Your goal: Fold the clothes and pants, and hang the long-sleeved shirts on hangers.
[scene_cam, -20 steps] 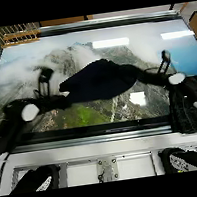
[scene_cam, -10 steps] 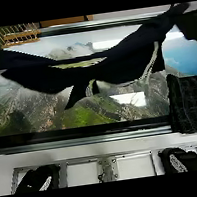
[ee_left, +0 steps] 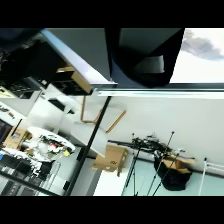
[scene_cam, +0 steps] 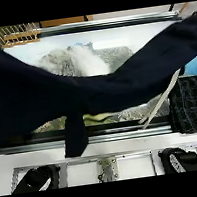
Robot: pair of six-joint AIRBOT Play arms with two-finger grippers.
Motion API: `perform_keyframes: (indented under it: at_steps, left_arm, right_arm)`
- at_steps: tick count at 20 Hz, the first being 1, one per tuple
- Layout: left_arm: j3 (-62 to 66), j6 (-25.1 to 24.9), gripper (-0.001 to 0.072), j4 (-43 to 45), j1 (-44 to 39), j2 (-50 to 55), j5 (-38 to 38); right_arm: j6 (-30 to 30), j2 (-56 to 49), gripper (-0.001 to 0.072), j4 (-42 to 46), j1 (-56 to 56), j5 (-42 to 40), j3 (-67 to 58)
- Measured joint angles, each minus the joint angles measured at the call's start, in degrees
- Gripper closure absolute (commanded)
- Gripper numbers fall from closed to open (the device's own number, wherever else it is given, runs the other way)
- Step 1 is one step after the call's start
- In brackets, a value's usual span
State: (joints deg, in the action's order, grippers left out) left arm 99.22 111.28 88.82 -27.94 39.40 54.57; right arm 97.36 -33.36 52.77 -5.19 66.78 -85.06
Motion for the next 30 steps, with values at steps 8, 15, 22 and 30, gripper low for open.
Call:
perform_keyframes:
  at_steps: [8,15,22,30]
  left_arm:
    - [10.25,1.57,0.0701,6.05,5.7,31.54,3.61]
    - [15.41,-2.93,0.0701,-9.81,14.34,54.95,2.84]
    - [8.33,-6.75,0.0701,-10.91,15.47,55.45,8.13]
    - [-28.85,-5.7,0.0701,-5.7,7.08,37.4,1.51]
  right_arm:
    - [4.55,-16.74,0.0699,3.63,2.4,10.67,2.05]
    - [4.35,-39.01,0.0699,12.98,3.69,0.59,2.51]
    - [-1.64,-45.66,0.07,19.63,3.41,-6.58,3.56]
    - [-5.09,-39.19,0.0699,26.88,3.41,-5.66,22.4]
